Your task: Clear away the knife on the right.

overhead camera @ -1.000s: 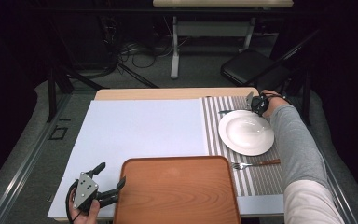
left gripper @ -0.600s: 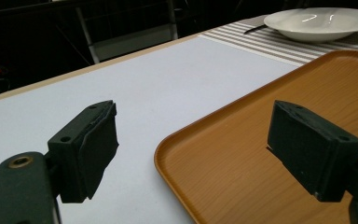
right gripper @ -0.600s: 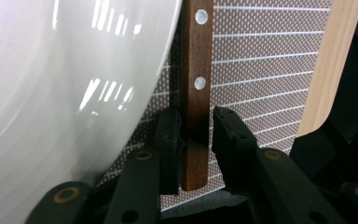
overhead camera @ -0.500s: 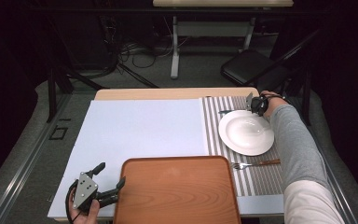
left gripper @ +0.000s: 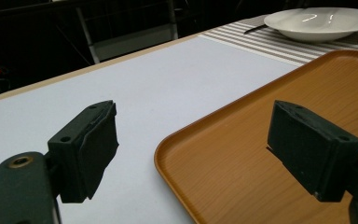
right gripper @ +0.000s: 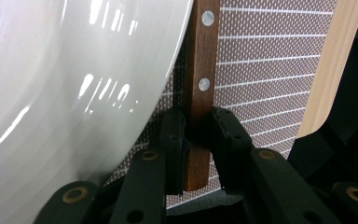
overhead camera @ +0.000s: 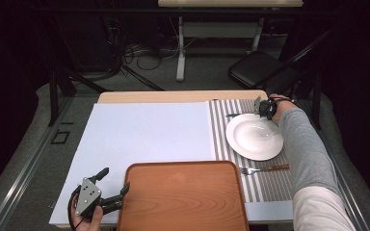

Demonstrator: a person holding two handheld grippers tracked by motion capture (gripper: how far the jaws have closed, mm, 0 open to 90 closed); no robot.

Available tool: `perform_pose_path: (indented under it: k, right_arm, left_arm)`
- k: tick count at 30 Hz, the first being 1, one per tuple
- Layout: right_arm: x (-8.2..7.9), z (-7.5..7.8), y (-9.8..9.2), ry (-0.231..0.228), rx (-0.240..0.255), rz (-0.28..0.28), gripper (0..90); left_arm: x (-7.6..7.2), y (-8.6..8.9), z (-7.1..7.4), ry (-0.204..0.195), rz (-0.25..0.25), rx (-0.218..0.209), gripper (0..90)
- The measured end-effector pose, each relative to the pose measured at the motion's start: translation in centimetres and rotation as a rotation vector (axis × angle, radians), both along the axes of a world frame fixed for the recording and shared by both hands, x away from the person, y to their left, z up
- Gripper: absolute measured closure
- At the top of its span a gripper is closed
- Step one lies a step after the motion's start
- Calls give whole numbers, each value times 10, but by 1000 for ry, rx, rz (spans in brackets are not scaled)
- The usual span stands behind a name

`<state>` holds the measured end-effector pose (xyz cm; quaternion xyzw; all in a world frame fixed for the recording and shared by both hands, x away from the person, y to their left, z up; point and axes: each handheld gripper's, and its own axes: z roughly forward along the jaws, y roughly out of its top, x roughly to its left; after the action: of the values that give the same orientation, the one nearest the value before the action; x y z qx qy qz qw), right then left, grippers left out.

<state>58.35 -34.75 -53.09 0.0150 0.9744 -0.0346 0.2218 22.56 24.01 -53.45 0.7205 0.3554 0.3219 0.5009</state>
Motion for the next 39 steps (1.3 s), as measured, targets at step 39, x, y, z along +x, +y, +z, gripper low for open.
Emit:
perform_pose_path:
  k: [39]
  right_arm:
    - [-1, 0, -1, -14, 20, -10, 758]
  left_arm:
    - [1, 0, 0, -1, -1, 1, 156]
